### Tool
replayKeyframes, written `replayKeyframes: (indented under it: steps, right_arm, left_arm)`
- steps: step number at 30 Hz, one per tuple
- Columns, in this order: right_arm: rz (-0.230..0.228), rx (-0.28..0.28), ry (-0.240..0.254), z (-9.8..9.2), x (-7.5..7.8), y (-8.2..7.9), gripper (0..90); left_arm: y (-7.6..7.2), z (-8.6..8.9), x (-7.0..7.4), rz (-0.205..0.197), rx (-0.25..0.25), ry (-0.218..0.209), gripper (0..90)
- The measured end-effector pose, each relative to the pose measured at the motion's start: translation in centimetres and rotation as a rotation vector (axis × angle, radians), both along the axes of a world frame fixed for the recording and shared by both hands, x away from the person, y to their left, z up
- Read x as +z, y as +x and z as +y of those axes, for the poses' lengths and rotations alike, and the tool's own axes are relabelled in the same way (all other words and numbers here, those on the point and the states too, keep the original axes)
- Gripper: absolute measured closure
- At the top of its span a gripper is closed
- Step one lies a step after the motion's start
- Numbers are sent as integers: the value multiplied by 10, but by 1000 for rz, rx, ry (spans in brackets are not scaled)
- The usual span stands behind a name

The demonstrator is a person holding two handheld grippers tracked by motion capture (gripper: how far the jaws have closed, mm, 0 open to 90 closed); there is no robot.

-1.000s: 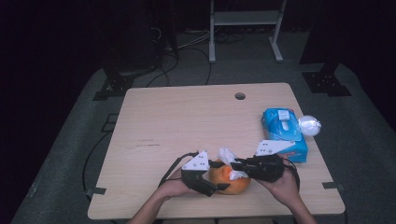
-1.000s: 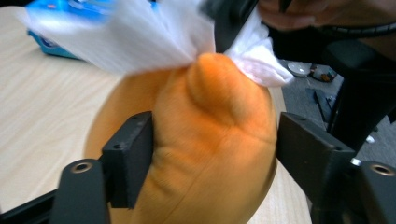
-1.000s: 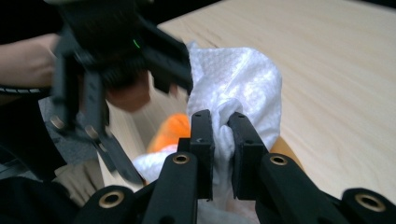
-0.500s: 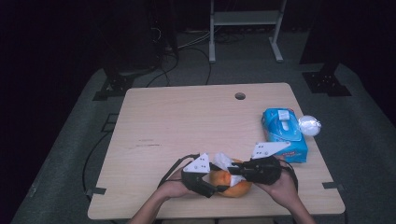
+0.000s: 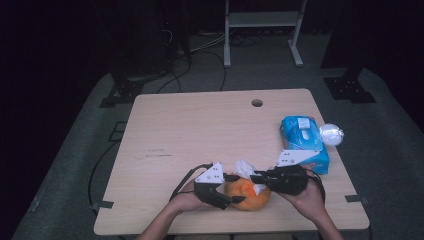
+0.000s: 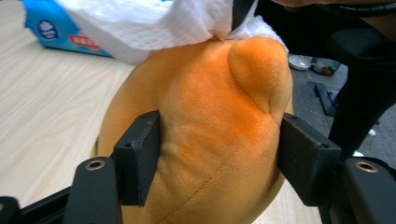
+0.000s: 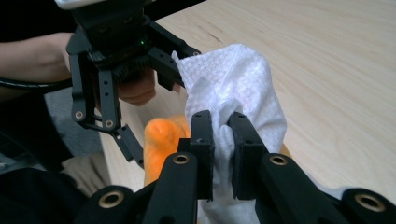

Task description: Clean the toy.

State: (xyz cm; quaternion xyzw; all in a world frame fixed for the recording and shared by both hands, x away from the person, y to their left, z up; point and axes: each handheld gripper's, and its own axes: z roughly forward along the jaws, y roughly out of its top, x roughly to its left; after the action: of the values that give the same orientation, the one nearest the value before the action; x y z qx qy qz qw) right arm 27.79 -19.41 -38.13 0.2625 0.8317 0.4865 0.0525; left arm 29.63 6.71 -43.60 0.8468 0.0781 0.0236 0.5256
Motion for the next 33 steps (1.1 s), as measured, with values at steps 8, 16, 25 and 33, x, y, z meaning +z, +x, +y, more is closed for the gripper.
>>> replayKeyframes:
  steps: [8, 16, 25, 33]
  right_arm:
    - [82, -143, 34, -44, -23, 21, 807]
    - [18, -29, 46, -18, -7, 6, 805]
    - [78, -189, 32, -51, -30, 25, 806]
    - [53, -144, 83, -38, -18, 18, 806]
  left_arm:
    - [6, 7, -2, 38, 16, -22, 357]
    - [18, 17, -4, 104, 89, -80, 372]
    - [20, 19, -4, 120, 98, -84, 372]
    - [18, 17, -3, 107, 104, -76, 368]
